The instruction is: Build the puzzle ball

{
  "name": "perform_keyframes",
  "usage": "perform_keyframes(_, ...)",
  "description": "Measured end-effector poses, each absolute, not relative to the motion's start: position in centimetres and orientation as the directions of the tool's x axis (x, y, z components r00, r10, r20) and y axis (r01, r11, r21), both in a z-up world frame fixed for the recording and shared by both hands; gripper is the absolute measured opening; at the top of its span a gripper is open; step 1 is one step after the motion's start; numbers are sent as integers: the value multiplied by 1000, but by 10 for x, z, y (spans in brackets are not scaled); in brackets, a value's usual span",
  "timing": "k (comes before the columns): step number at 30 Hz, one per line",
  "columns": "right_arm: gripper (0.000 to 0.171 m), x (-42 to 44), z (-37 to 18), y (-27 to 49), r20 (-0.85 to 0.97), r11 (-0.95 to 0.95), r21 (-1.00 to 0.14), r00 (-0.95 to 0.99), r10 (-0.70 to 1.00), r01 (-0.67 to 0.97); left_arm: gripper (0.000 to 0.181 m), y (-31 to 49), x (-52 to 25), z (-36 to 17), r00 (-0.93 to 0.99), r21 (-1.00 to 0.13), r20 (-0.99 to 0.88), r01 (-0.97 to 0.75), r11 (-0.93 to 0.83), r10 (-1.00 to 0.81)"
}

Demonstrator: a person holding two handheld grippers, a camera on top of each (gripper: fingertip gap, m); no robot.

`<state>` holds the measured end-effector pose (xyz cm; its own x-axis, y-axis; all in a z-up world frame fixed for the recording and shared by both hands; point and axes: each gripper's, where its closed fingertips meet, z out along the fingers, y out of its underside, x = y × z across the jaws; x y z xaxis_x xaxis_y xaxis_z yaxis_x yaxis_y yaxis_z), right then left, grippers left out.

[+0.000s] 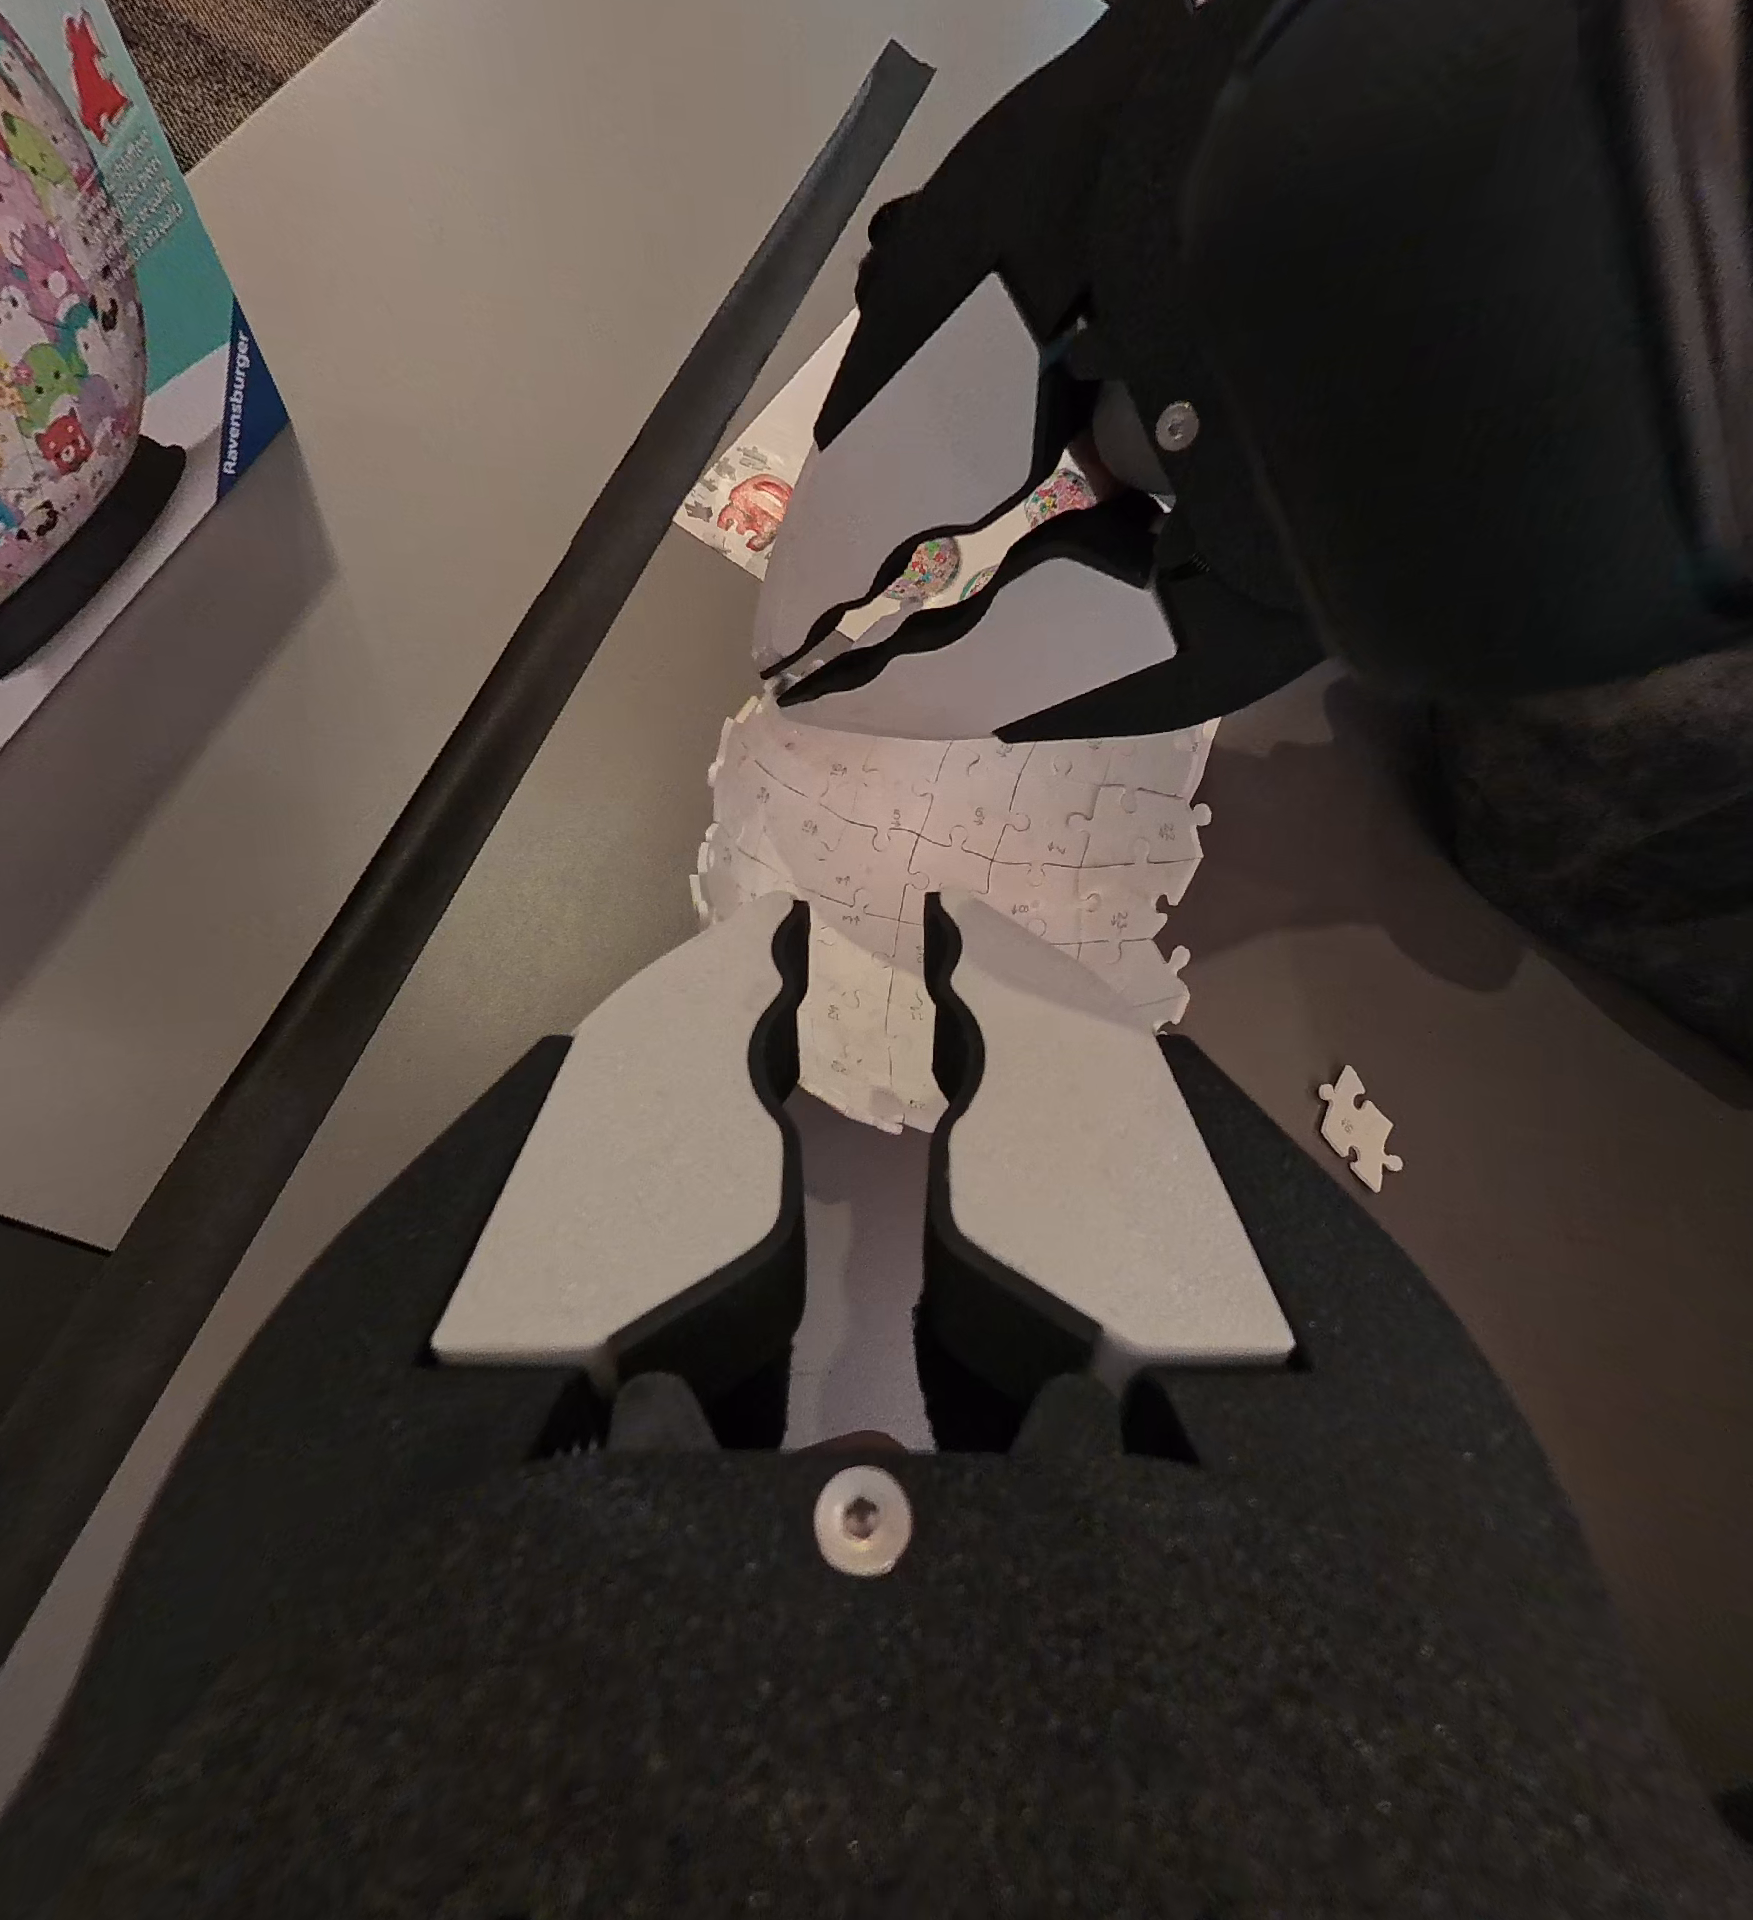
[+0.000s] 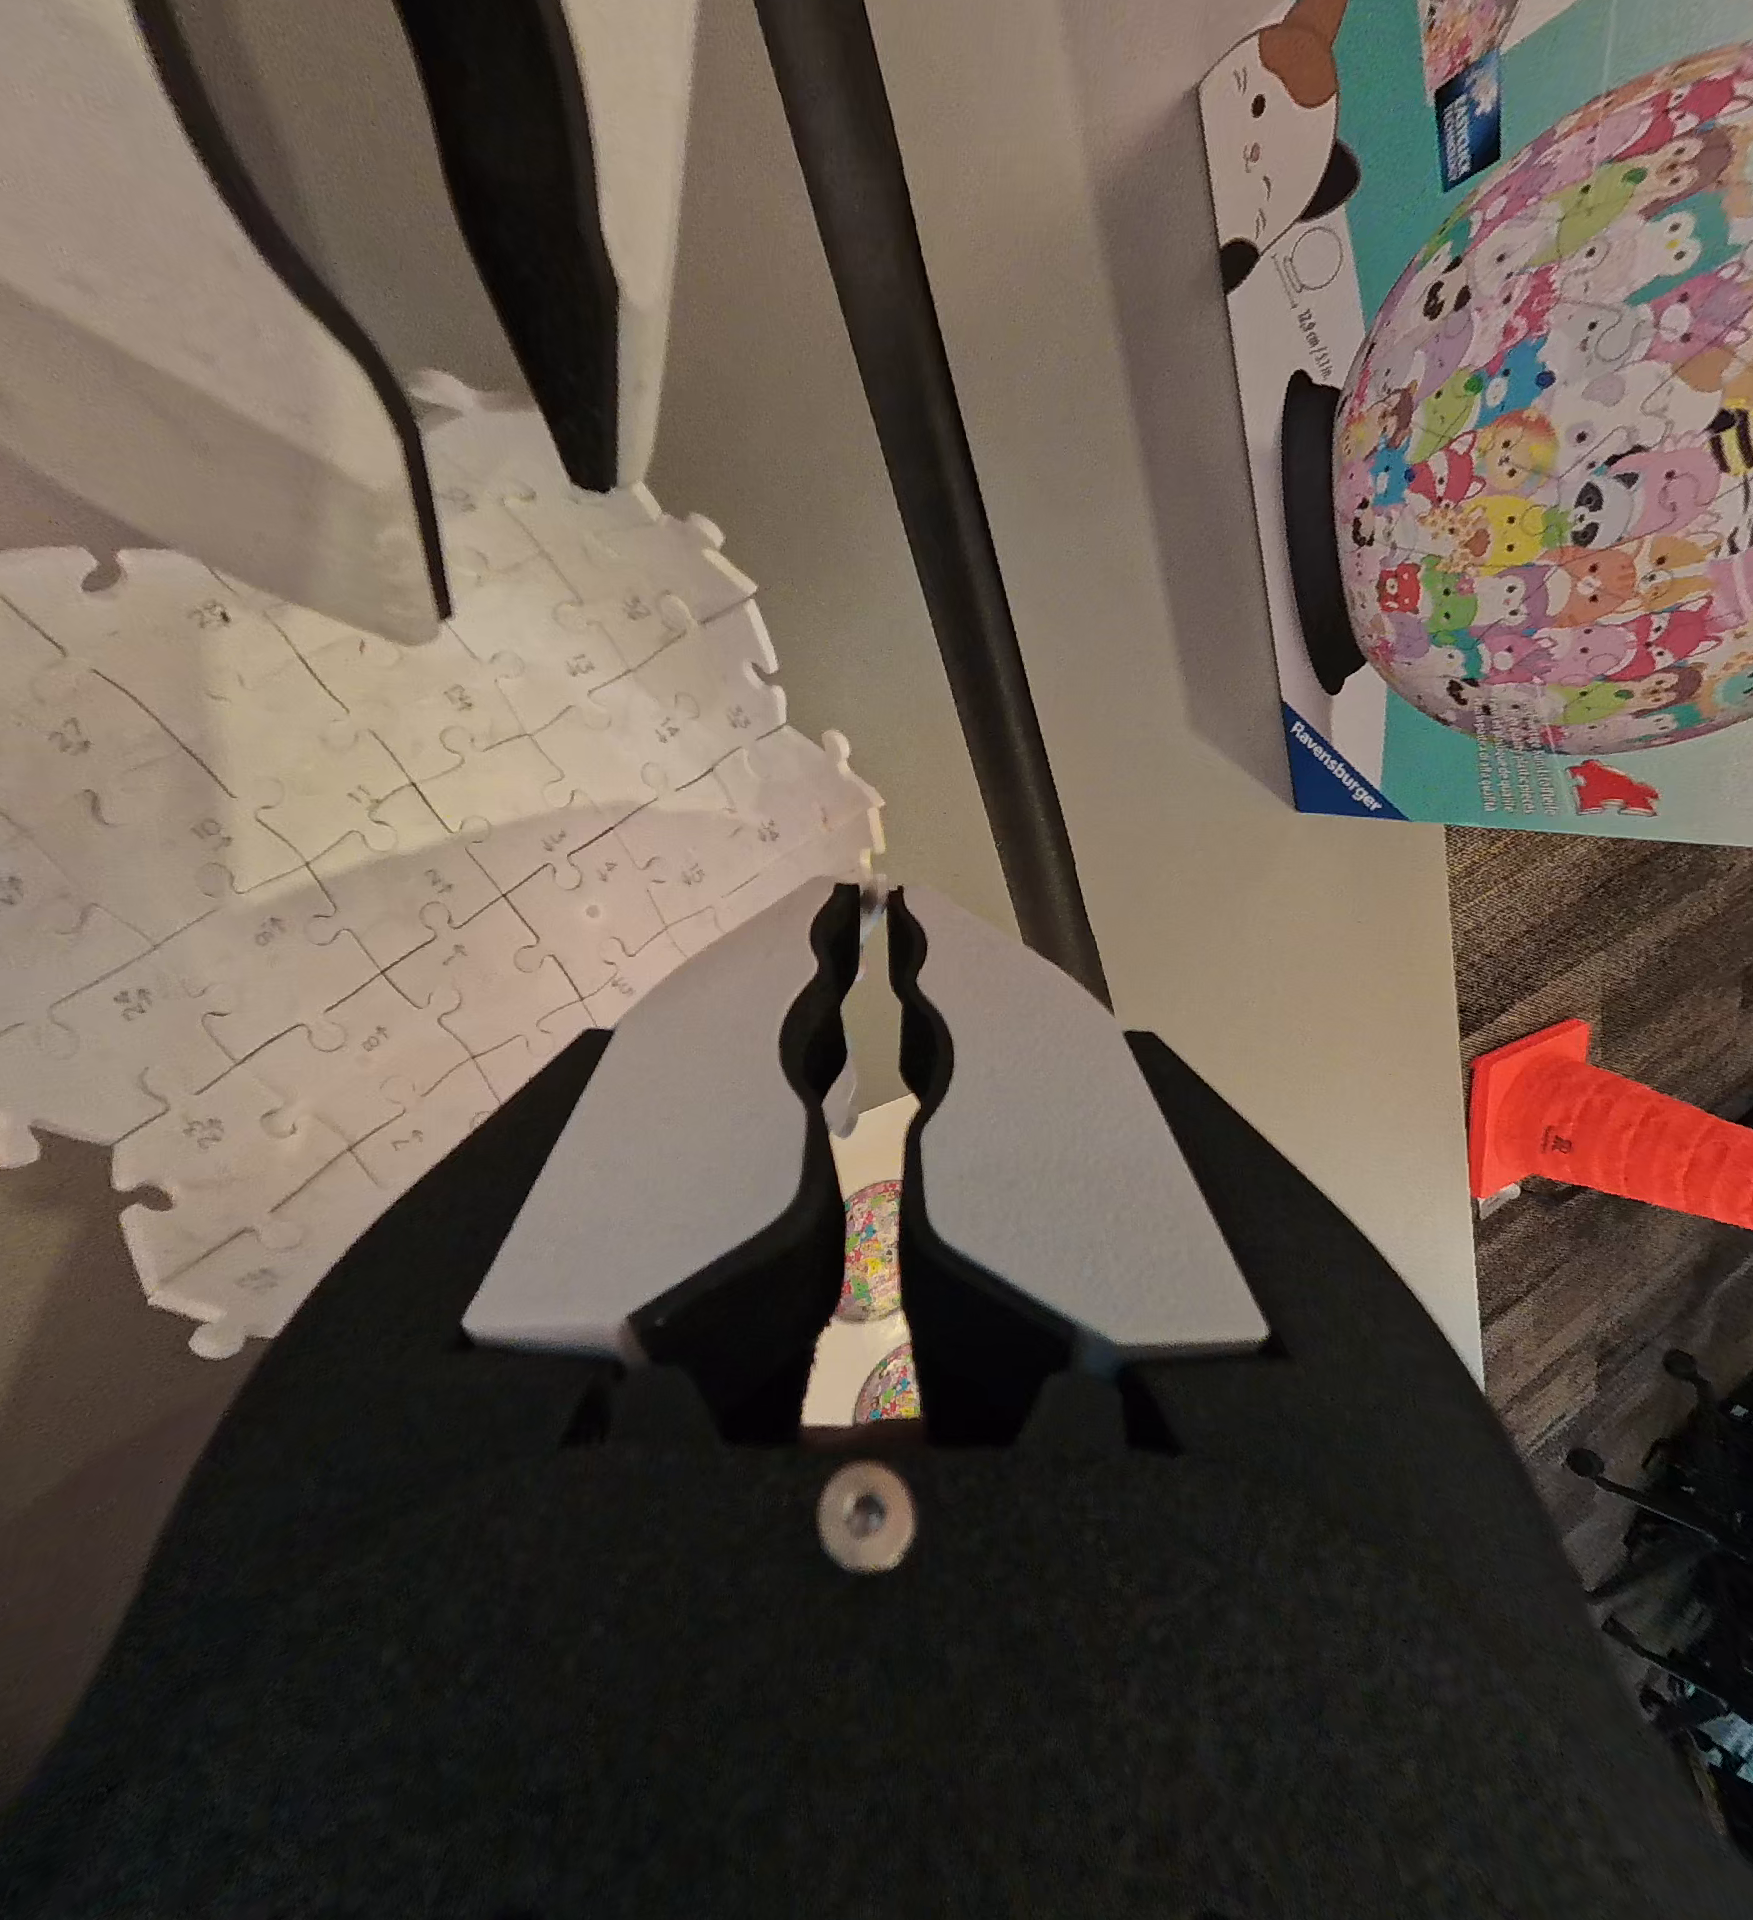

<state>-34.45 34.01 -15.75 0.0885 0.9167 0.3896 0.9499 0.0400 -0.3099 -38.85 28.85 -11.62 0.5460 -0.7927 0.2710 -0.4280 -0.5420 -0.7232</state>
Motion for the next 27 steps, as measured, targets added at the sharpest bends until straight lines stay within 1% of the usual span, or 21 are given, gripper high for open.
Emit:
perform_keyframes(7, 7, -343, -160, 340, 386, 36, -297, 85, 919, 954, 20, 288, -388, -117, 544, -721, 271, -432, -542, -794)
perform_keyframes(10, 9, -344, -159, 338, 371, 37, -314, 87, 925, 949, 20, 288, -388, -117, 545, -721, 271, -431, -543, -793)
perform_keyframes(14, 15, -344, -148, 337, 356, 58, -367, 83, 931, 928, 20, 288, -390, -116, 546, -723, 271, -429, -542, -793)
perform_keyframes(17, 16, -335, -130, 345, 338, 38, -450, 131, 932, 892, 20, 288, -391, -114, 548, -727, 270, -422, -541, -791)
perform_keyframes(19, 18, -330, -122, 348, 292, 16, -501, 152, 944, 865, 20, 289, -392, -113, 549, -730, 270, -419, -541, -791)
perform_keyframes(22, 19, -336, -120, 344, 236, 54, -561, 98, 967, 826, 20, 289, -393, -113, 551, -729, 269, -419, -541, -790)
perform_keyframes(27, 18, -355, -128, 344, 159, 73, -573, 24, 987, 816, 20, 290, -396, -115, 555, -726, 274, -416, -548, -785)
